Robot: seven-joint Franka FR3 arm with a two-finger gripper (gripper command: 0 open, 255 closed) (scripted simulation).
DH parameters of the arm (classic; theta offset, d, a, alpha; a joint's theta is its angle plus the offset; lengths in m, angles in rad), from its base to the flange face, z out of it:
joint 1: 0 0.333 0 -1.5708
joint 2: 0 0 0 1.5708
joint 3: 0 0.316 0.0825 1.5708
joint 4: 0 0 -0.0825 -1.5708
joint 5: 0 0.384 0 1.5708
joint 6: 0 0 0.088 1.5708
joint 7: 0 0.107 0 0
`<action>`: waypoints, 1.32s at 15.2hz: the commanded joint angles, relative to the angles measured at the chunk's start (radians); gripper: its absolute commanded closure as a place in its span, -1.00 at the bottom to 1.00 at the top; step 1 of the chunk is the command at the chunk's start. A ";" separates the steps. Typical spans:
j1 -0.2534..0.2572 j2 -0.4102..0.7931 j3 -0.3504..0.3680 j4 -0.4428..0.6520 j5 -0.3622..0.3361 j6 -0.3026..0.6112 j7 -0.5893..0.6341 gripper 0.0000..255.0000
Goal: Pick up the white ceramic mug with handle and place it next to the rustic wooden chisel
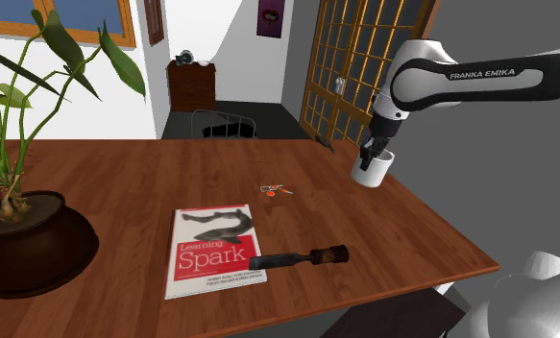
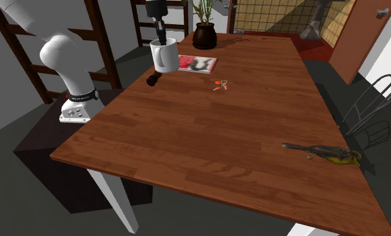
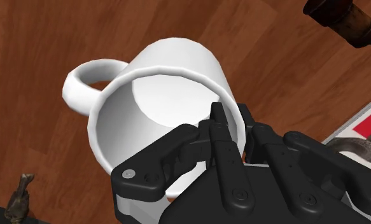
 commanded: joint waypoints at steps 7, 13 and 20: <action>0.012 -0.063 0.048 -0.121 0.002 0.056 0.067 1.00; 0.011 -0.044 0.041 -0.188 -0.001 0.142 0.067 1.00; 0.010 -0.008 0.031 -0.257 -0.005 0.246 0.065 1.00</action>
